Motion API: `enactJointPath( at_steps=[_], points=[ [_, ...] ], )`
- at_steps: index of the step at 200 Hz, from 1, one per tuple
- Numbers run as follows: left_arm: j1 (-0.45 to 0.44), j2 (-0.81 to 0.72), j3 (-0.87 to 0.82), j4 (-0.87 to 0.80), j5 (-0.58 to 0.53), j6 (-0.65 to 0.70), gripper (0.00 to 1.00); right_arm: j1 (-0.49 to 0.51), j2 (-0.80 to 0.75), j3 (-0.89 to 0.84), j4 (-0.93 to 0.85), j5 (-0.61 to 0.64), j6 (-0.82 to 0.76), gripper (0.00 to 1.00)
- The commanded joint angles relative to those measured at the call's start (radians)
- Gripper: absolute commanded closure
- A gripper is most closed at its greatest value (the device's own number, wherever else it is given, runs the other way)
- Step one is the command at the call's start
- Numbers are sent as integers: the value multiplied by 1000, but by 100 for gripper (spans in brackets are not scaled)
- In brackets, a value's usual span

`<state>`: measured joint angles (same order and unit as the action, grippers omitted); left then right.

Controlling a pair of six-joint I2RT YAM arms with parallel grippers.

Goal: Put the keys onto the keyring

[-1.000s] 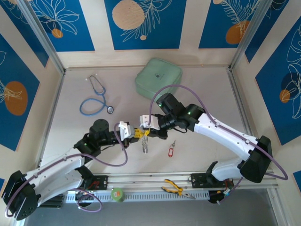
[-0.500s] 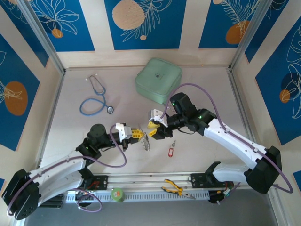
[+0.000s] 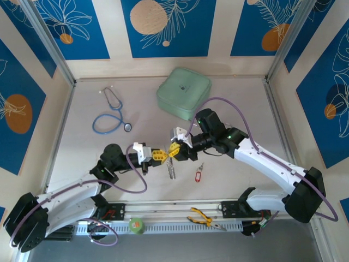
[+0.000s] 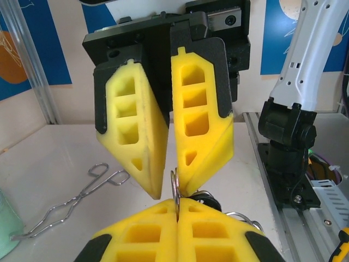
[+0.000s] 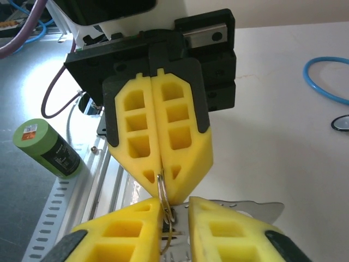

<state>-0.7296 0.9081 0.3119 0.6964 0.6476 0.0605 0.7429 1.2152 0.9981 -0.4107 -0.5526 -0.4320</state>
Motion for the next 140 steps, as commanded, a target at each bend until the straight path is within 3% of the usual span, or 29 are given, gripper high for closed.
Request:
enactJointPath(
  at_steps=[1,17,30,43,55,88,111,140],
  points=[
    [1,2,-3,82,48,-17,100,9,16,-6,22,-46,11,85],
    [2,3,0,83,46,-18,100,12,24,-3,26,-57,10,100],
    [2,-2,1,69,30,-14,100,13,27,2,17,-58,1,100],
    [2,-21,2,25,-13,-8,77,16,25,13,-15,-31,-23,100],
    [1,-48,16,-69,-48,27,71,25,30,40,-85,34,-68,100],
    [2,-84,107,-396,-103,163,73,70,74,139,-285,227,-203,100],
    [1,-66,136,-433,-88,191,81,100,105,196,-345,298,-236,100],
    [1,-28,160,-446,-65,205,80,114,113,231,-336,268,-220,100]
  ],
)
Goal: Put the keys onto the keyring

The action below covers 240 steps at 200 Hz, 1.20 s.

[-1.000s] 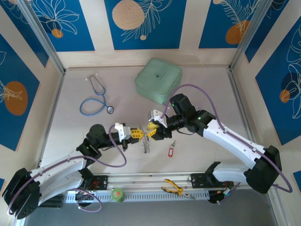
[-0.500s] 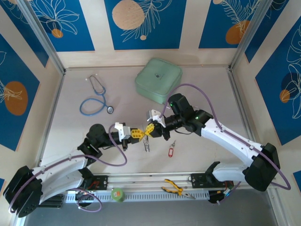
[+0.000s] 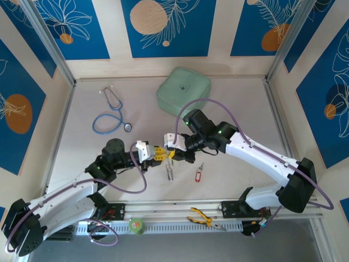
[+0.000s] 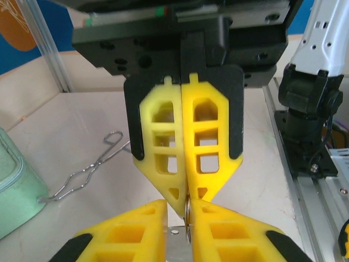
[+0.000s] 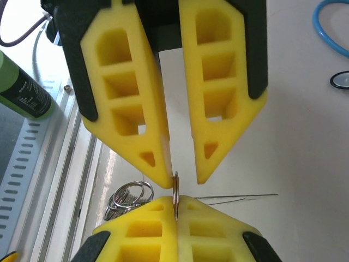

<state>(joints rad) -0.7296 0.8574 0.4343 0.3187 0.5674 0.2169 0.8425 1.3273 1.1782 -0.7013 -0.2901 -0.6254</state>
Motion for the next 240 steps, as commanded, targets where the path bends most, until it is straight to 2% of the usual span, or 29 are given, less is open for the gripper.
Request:
enactJointPath(
  at_steps=[1,30,49,109,127,141,154,172,240],
  points=[
    [2,24,38,-68,15,48,80,14,2,51,-44,5,-26,100],
    [2,29,40,-67,37,48,76,20,13,67,-50,29,-18,100],
    [1,33,43,-72,39,52,77,21,12,68,-51,4,-19,100],
    [1,44,38,2,63,32,100,34,1,29,37,-44,34,100],
    [1,28,14,58,61,8,100,-31,-62,-40,133,-135,108,73],
    [2,19,-19,142,64,-24,100,-97,-117,-107,215,-229,170,64],
    [2,18,-57,239,64,-54,100,-129,-147,-148,250,-282,193,62],
    [1,23,-84,307,65,-72,100,-136,-150,-163,242,-294,197,62],
    [1,25,-82,302,65,-80,100,-126,-126,-172,258,-302,207,63]
  ],
)
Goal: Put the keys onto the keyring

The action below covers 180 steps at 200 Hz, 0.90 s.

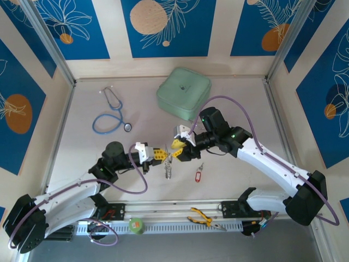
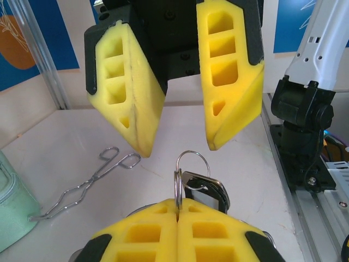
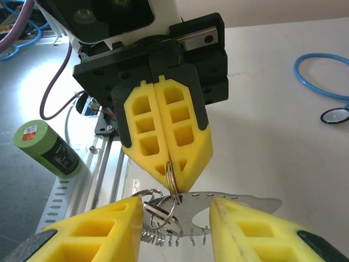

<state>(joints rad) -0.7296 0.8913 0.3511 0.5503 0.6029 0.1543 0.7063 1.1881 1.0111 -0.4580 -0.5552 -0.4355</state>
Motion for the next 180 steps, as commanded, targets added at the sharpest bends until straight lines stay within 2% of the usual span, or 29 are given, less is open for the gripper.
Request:
enactJointPath(
  at_steps=[1,54,93,158,166,176,180],
  points=[
    [1,-9,1,71,29,-19,100,10,14,-5,15,-36,18,63],
    [2,-5,5,82,34,-22,100,22,48,6,17,-39,20,67],
    [1,-2,5,89,41,-25,100,22,54,4,40,-57,33,84],
    [1,14,9,119,46,-38,100,30,70,9,38,-62,11,82],
    [2,14,9,124,47,-41,100,30,74,12,33,-61,6,85],
    [1,16,9,128,47,-42,100,30,77,16,24,-59,-1,98],
    [1,15,9,127,46,-44,100,30,77,18,20,-56,-4,100]
  ],
)
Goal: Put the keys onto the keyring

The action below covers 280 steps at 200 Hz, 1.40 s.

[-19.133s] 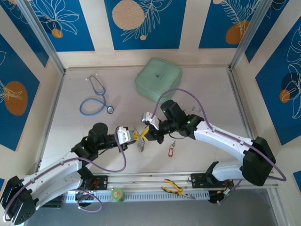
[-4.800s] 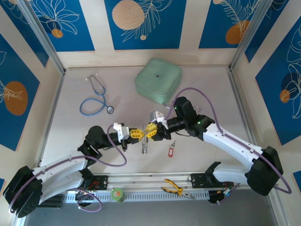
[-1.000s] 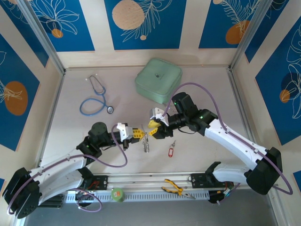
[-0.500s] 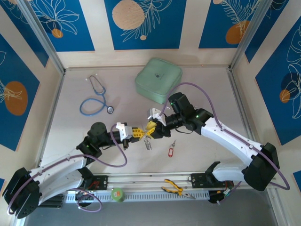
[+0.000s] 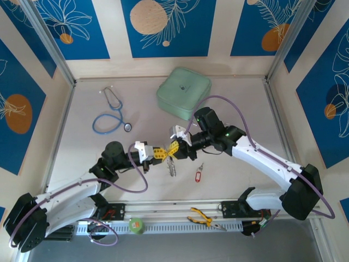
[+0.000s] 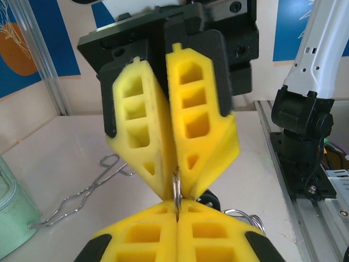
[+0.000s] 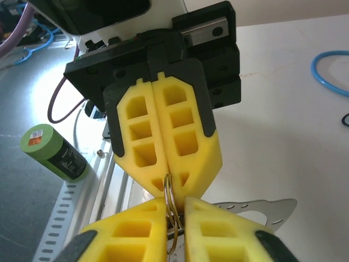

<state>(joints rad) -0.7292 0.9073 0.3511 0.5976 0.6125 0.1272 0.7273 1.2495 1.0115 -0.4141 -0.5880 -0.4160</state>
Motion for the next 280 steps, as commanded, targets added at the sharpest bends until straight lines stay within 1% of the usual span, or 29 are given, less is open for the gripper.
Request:
enactJointPath(
  at_steps=[1,18,31,38,44,58,75,107,121,143,150,165,178,182,189,200,204,210,222,243,258,280],
  points=[
    [1,0,9,79,37,-17,100,9,15,18,-25,-24,-24,100],
    [1,-8,11,48,6,-10,99,8,10,28,-53,-3,-44,100],
    [1,-25,20,-18,-24,13,79,13,8,47,-99,36,-79,100],
    [2,-36,30,-76,-37,32,73,19,12,61,-135,67,-101,100],
    [2,-43,44,-124,-48,54,71,24,15,75,-166,96,-126,100],
    [1,-44,86,-273,-71,110,71,43,33,110,-236,156,-173,100],
    [1,-32,124,-350,-73,152,72,60,52,147,-281,201,-206,100],
    [1,7,153,-347,-47,164,80,96,81,196,-315,249,-233,100],
    [1,21,159,-342,-36,164,85,99,87,207,-311,232,-227,100],
    [1,28,160,-337,-23,165,87,106,88,213,-295,203,-220,100],
    [1,27,159,-329,-13,166,90,106,89,212,-289,194,-215,100],
    [1,24,156,-318,7,165,100,105,87,205,-272,175,-202,100],
    [1,15,147,-301,14,160,100,93,75,186,-240,168,-173,100],
    [1,11,142,-293,13,159,100,86,69,178,-230,166,-162,96],
    [1,3,133,-280,14,155,100,73,56,162,-213,163,-138,85],
    [1,-8,120,-261,6,152,100,50,33,134,-190,160,-102,70],
    [2,-11,115,-252,3,152,100,41,23,124,-183,160,-86,65],
    [1,-15,104,-237,-6,152,100,28,10,108,-176,160,-62,61],
    [1,-20,83,-194,-21,148,100,12,-12,87,-174,170,-16,58],
    [1,-17,55,-125,-48,148,100,3,-18,88,-227,191,47,58],
    [1,-9,42,-84,-62,147,100,3,-19,96,-249,152,95,59],
    [2,0,33,-57,-78,145,100,1,-40,73,-209,91,172,60]
  ],
)
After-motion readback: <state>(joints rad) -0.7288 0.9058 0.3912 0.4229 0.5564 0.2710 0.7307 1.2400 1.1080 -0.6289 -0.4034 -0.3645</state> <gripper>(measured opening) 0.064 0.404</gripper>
